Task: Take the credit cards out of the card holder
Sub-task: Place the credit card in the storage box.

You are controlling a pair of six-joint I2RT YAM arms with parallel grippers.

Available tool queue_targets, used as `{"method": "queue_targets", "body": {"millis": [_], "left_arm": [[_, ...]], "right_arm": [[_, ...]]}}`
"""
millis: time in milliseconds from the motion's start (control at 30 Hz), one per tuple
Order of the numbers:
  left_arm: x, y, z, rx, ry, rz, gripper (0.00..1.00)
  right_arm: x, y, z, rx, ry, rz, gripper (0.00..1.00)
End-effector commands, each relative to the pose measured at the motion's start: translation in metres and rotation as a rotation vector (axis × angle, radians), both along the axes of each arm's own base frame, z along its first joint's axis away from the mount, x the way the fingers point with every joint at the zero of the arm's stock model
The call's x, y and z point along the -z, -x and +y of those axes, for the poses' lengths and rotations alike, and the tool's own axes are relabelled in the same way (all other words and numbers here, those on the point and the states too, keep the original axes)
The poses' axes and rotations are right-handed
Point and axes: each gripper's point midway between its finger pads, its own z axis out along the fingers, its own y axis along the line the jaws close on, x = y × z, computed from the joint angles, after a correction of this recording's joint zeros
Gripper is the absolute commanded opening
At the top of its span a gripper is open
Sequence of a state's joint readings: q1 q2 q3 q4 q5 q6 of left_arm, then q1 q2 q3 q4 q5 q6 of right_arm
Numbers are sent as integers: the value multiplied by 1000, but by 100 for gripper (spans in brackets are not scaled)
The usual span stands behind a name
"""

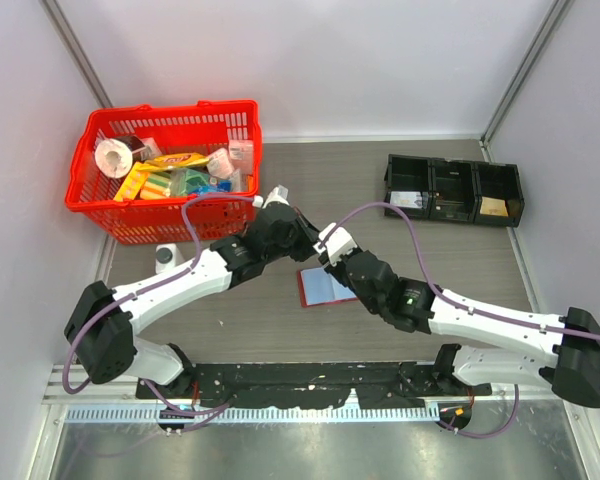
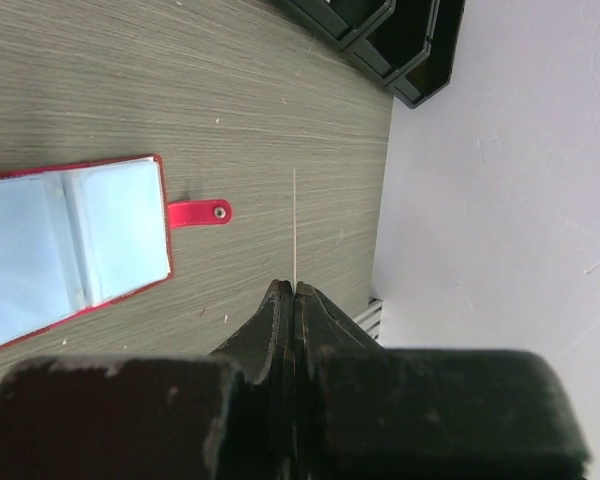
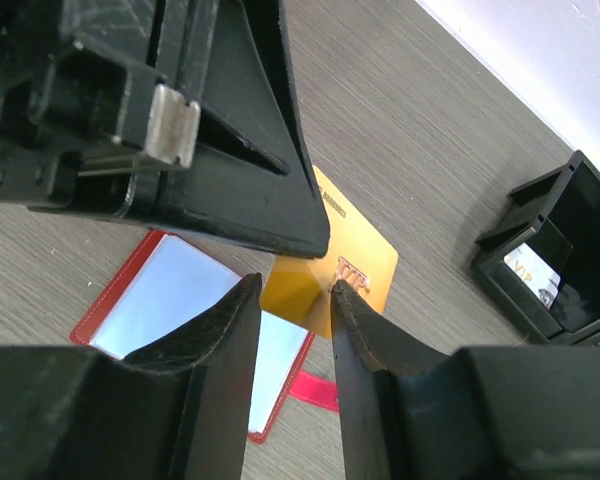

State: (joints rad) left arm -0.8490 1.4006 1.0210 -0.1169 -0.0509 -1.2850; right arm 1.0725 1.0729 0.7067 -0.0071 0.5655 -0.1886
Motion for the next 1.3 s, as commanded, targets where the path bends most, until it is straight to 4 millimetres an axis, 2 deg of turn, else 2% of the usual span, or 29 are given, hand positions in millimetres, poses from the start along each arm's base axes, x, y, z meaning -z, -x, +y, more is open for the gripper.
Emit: {"method": "queue_targets", "body": {"millis": [0,233,333,433,533,600,667,800,833,867,900,933,967,1000,1033,1067,1100,1133,1167,1200,1233,1267], "left_arm": [[-45,0,-9,26,108,-54,0],[-47,-4,0,15,103,-63,2],[-44,-9,10,-1,81,-67,14],[-45,-18,25,-25,50,-91,37],[-48,-28,52,-82,3,-118,53],[-51,-34,72,-122,-26,-142,56],[-55,-36,94,-158,-59,-173,59],[-65,-35,139,-236,-175,-274,67],[-69,-32,149,-248,-209,-311,70],[-72,-29,159,-263,-240,-344,74],[-72,-26,169,-277,-274,-374,77],[-77,-23,178,-296,-292,-406,81],[-75,-20,187,-315,-321,-427,85],[-72,-16,196,-331,-345,-447,87],[-71,-14,204,-350,-363,-466,89],[-73,-11,210,-360,-375,-493,91],[-74,-7,218,-374,-392,-523,91],[-73,-4,223,-385,-399,-537,92],[-71,-2,227,-389,-409,-549,92],[-70,1,230,-390,-414,-562,93],[-67,2,232,-390,-426,-567,93],[-65,4,235,-390,-437,-570,93]], "right_arm": [[-12,-9,7,26,-29,-58,33],[-11,-11,2,46,-28,-64,1],[-10,-11,-1,55,-16,-64,1],[-9,-13,-7,75,-2,-60,1],[-10,-22,-21,120,10,-65,1],[-12,-30,-32,153,19,-68,1],[-16,-43,-50,210,34,-80,1],[-24,-76,-103,372,57,-94,1],[-27,-89,-127,448,57,-104,1],[-27,-95,-138,475,80,-110,1],[-31,-106,-164,555,80,-127,1],[-32,-113,-176,588,95,-134,1],[-38,-123,-200,662,81,-158,1],[-33,-130,-210,688,107,-153,1],[-42,-138,-233,760,91,-185,1],[-35,-146,-247,792,123,-174,1],[-34,-155,-269,847,145,-183,1],[-39,-161,-280,876,135,-210,1],[-34,-167,-301,914,160,-201,1],[-42,-174,-315,924,141,-235,1],[-36,-180,-324,924,156,-231,1],[-42,-187,-337,917,139,-256,1]]}}
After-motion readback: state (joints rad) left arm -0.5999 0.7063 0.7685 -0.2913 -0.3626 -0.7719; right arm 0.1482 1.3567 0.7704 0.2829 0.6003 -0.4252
